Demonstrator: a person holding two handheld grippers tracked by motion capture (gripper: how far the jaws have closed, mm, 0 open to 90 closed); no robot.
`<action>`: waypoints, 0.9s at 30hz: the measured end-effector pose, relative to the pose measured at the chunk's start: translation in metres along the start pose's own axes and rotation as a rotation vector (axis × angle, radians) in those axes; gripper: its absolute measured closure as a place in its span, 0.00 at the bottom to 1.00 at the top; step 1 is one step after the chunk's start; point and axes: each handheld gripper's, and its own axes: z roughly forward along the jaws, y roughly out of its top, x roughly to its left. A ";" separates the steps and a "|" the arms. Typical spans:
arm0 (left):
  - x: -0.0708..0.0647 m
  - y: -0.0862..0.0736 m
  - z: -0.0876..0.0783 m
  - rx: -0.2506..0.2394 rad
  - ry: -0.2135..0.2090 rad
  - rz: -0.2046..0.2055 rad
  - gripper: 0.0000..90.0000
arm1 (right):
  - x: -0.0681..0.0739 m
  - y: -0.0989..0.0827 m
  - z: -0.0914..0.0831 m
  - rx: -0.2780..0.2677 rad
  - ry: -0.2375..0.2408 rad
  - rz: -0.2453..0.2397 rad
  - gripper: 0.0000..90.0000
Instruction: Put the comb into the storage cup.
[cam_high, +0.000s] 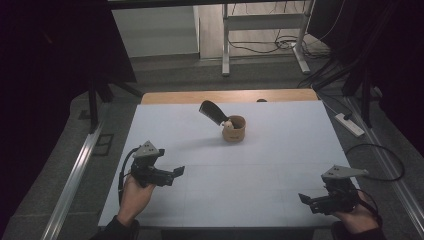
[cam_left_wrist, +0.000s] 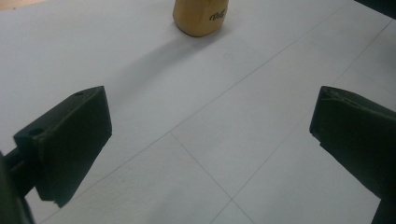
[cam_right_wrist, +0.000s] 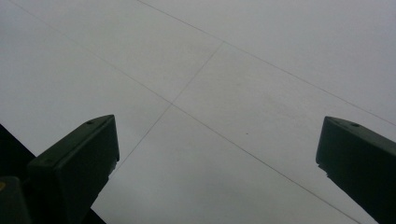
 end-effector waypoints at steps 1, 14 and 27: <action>0.000 -0.001 -0.001 0.001 0.001 0.000 0.00 | 0.000 0.000 0.000 0.000 0.000 0.000 0.00; -0.002 -0.014 -0.010 0.012 0.018 -0.015 0.00 | 0.000 0.000 0.000 0.002 -0.003 0.000 0.00; -0.003 -0.028 -0.022 0.026 0.036 -0.034 0.00 | 0.000 0.000 0.000 0.003 -0.008 0.001 0.00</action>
